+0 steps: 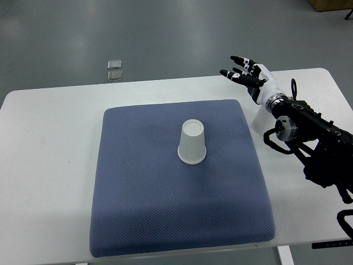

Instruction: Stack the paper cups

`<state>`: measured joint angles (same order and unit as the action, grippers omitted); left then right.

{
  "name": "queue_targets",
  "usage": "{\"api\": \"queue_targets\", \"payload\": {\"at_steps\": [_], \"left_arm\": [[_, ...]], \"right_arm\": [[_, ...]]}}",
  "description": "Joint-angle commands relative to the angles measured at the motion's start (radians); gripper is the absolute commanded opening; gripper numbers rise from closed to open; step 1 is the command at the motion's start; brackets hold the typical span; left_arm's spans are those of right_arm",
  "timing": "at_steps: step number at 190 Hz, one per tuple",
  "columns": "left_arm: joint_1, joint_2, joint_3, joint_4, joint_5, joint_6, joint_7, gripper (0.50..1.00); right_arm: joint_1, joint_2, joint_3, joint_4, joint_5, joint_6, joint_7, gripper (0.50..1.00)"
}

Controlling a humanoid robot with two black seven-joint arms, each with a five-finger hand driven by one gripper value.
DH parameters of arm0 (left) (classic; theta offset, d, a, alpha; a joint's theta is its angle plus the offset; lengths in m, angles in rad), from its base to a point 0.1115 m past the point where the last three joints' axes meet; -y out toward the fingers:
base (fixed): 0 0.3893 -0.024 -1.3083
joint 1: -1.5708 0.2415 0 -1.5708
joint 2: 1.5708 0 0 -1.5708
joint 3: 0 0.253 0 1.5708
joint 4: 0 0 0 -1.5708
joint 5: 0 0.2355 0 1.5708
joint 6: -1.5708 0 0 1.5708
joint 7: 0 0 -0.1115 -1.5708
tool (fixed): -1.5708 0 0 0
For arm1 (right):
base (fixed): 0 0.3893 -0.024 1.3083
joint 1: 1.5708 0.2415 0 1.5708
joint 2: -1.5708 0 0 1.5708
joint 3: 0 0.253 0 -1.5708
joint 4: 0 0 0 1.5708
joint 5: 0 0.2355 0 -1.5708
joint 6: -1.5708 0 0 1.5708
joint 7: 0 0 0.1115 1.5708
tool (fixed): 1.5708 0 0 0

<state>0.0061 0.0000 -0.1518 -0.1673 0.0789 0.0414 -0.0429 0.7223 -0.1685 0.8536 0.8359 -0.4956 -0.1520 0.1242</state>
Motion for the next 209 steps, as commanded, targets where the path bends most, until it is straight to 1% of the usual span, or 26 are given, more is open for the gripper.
{"api": "queue_targets", "payload": {"at_steps": [1,81,118,209], "left_arm": [[-0.001,0.000,-0.002,0.000,0.001,0.000,0.000,1.000],[0.000,0.000,-0.002,0.012,-0.001,0.000,-0.002,1.000],[0.000,0.000,-0.002,0.009,-0.001,0.000,-0.002,1.000],[0.000,0.000,-0.002,0.009,-0.001,0.000,-0.002,1.000]], "right_arm": [[0.000,0.001,-0.001,0.000,-0.001,0.000,0.000,0.917],[0.000,0.000,-0.001,0.000,-0.005,0.002,0.000,0.917],[0.000,-0.002,0.002,-0.001,-0.005,0.049,0.003,0.917],[0.013,-0.003,0.012,0.000,-0.003,0.063,0.025,0.917]]}}
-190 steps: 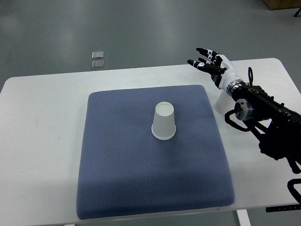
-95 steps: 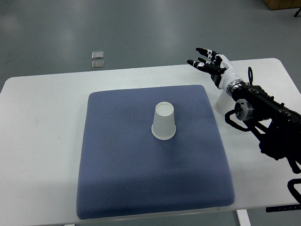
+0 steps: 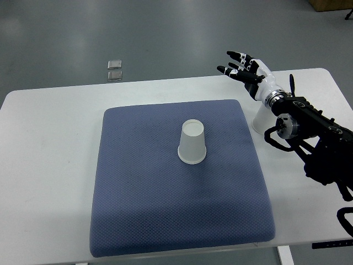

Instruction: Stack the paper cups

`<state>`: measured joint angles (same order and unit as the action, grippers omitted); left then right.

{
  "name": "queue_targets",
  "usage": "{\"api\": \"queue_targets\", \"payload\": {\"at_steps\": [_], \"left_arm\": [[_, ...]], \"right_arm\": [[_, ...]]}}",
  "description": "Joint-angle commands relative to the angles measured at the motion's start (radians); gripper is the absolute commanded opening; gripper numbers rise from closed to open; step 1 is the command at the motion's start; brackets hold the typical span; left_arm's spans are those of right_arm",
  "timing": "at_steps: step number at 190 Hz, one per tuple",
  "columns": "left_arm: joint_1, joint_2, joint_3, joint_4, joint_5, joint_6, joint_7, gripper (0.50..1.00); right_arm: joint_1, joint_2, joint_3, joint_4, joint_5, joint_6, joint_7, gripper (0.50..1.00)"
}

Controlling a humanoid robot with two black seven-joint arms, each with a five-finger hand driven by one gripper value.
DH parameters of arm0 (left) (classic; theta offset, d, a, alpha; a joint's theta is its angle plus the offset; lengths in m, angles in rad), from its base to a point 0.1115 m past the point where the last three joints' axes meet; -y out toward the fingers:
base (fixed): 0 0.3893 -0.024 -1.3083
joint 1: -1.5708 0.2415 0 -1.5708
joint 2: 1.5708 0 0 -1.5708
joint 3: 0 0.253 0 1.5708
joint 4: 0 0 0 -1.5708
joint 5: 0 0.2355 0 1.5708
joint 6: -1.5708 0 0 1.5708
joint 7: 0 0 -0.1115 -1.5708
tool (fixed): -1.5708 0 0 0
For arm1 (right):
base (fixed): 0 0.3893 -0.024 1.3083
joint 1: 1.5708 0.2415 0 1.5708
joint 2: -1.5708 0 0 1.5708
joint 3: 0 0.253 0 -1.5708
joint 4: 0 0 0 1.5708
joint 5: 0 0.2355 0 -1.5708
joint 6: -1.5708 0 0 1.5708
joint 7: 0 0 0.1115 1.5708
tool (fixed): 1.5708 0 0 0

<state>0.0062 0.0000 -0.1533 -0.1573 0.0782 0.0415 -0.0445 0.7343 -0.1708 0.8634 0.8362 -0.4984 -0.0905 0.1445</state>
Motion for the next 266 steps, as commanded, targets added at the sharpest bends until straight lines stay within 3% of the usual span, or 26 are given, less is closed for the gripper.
{"api": "queue_targets", "payload": {"at_steps": [1,183,211,244,266], "left_arm": [[0.000,0.000,0.000,-0.001,0.000,0.000,0.000,1.000],[0.000,0.000,0.000,-0.001,0.000,0.000,0.000,1.000],[0.000,0.000,0.000,-0.001,0.000,0.000,0.000,1.000],[0.000,0.000,0.000,-0.001,0.000,0.000,0.000,1.000],[0.000,0.000,0.000,-0.001,0.000,0.000,0.000,1.000]], "right_arm": [[0.000,-0.001,0.002,0.000,0.000,0.002,0.004,0.917],[0.028,-0.018,-0.004,-0.006,-0.002,0.083,0.003,0.913],[0.043,-0.061,-0.007,-0.006,-0.005,0.089,0.004,0.913],[0.054,-0.131,-0.009,-0.006,-0.158,0.192,0.004,0.911],[0.063,-0.164,-0.009,-0.006,-0.330,0.222,0.004,0.911]]}}
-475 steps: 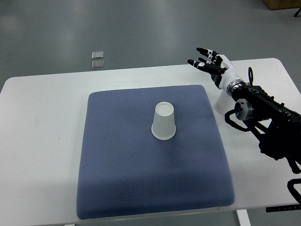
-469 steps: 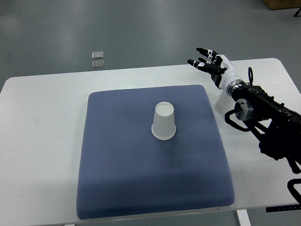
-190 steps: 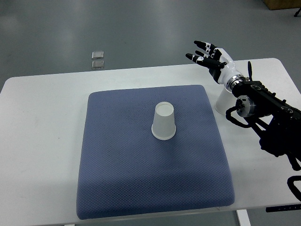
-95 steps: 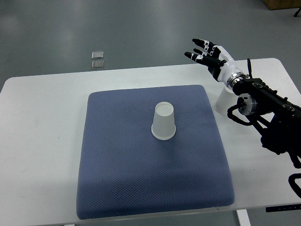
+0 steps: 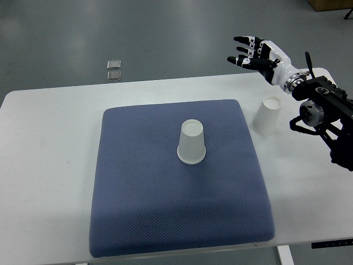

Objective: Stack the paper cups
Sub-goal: 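Move the right hand over the white paper cup beside the pad, then close the right hand fingers around the white paper cup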

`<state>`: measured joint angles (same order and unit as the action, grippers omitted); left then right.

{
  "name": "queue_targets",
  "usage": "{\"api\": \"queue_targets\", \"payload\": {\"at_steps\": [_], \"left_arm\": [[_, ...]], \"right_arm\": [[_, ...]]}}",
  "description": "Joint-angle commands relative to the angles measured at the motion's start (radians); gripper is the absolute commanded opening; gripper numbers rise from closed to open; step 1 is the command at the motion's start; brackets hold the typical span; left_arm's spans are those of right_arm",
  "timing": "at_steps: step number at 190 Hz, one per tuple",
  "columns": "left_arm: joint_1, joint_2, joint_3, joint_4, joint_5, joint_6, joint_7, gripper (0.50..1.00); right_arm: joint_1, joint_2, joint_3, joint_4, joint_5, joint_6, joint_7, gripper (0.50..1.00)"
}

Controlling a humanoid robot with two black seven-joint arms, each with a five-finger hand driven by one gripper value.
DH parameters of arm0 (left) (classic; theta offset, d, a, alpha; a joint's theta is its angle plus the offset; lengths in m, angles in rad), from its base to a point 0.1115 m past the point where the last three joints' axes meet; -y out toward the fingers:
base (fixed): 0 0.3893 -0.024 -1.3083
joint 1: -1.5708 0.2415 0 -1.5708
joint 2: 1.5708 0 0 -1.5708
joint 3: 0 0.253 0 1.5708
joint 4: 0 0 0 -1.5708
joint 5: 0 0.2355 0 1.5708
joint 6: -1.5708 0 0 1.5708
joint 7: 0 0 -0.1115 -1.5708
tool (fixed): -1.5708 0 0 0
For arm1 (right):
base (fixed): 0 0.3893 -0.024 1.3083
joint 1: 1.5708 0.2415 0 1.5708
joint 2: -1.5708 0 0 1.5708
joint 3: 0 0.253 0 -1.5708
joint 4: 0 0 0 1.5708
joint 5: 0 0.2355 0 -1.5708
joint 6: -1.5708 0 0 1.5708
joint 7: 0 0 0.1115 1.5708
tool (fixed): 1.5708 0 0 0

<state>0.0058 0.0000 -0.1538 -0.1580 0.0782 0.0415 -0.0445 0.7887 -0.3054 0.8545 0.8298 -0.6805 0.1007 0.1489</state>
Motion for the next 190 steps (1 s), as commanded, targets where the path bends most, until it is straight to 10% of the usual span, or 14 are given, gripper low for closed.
{"api": "queue_targets", "payload": {"at_steps": [1,74,190], "left_arm": [[0.000,0.000,0.000,0.000,0.000,0.000,0.000,1.000],[0.000,0.000,-0.001,0.000,0.000,0.000,0.000,1.000],[0.000,0.000,0.000,0.000,0.000,0.000,0.000,1.000]], "right_arm": [[0.011,-0.032,0.000,0.000,-0.163,0.034,0.000,0.911],[0.043,-0.084,-0.034,-0.038,-0.806,0.134,0.021,0.911],[0.046,-0.113,-0.133,-0.113,-1.079,0.157,0.049,0.911]]}}
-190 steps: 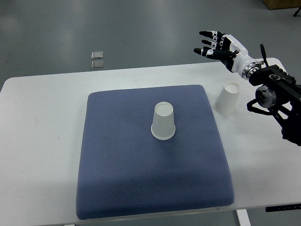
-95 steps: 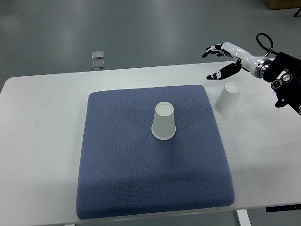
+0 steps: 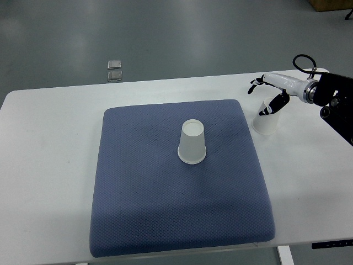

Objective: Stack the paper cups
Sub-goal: 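Close the right hand fingers around the white paper cup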

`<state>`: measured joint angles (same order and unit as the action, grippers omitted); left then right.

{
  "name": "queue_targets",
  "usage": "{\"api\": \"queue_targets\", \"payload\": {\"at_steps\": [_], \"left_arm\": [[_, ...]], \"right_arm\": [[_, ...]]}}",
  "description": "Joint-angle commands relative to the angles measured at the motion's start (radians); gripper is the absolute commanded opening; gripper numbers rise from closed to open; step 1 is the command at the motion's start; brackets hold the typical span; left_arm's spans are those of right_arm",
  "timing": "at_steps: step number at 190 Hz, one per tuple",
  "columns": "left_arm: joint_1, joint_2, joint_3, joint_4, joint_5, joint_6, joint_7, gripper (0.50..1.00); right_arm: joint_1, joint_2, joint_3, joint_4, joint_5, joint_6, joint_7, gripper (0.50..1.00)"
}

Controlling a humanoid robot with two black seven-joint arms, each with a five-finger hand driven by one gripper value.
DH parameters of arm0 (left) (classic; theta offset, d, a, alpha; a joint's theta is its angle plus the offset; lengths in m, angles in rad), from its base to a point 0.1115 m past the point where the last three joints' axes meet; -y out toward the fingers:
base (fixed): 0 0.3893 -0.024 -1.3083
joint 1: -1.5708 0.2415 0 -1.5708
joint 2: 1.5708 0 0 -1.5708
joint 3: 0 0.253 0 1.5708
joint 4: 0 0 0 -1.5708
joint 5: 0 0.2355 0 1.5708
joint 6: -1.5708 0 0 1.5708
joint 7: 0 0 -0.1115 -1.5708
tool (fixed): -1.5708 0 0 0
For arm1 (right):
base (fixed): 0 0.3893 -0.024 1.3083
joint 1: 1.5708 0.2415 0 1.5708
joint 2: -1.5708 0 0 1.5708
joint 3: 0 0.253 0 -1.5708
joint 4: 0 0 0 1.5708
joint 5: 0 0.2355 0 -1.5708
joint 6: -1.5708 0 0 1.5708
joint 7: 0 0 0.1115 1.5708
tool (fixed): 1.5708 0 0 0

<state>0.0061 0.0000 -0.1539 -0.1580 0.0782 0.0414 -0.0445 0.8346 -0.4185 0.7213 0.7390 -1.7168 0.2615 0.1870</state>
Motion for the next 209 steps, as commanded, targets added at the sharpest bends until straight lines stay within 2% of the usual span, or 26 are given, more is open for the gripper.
{"api": "queue_targets", "payload": {"at_steps": [1,30,59,90,133,155,177,189,200,209], "left_arm": [[0.000,0.000,0.000,0.000,0.000,0.000,0.000,1.000],[0.000,0.000,-0.001,0.000,0.000,0.000,0.000,1.000],[0.000,0.000,0.000,0.000,0.000,0.000,0.000,1.000],[0.000,0.000,0.000,0.000,0.000,0.000,0.000,1.000],[0.000,0.000,0.000,0.000,0.000,0.000,0.000,1.000],[0.000,0.000,-0.001,0.000,0.000,0.000,0.000,1.000],[0.000,0.000,0.000,0.000,0.000,0.000,0.000,1.000],[0.000,0.000,0.000,0.000,0.000,0.000,0.000,1.000],[0.000,0.000,0.000,0.000,0.000,0.000,0.000,1.000],[0.000,0.000,0.000,0.000,0.000,0.000,0.000,1.000]], "right_arm": [[0.000,0.000,0.000,-0.023,-0.043,-0.004,0.011,0.911],[0.000,-0.003,-0.022,-0.033,-0.073,-0.008,0.015,0.909],[0.008,-0.006,-0.089,-0.052,-0.076,-0.074,0.015,0.907],[0.018,-0.005,-0.125,-0.073,-0.076,-0.100,0.026,0.901],[0.024,-0.003,-0.143,-0.104,-0.076,-0.113,0.028,0.840],[0.029,-0.003,-0.169,-0.115,-0.076,-0.130,0.034,0.825],[0.031,-0.003,-0.174,-0.119,-0.076,-0.131,0.038,0.789],[0.031,-0.005,-0.174,-0.119,-0.076,-0.131,0.038,0.752],[0.032,-0.005,-0.174,-0.119,-0.076,-0.131,0.038,0.697],[0.037,-0.006,-0.174,-0.118,-0.075,-0.131,0.038,0.617]]}}
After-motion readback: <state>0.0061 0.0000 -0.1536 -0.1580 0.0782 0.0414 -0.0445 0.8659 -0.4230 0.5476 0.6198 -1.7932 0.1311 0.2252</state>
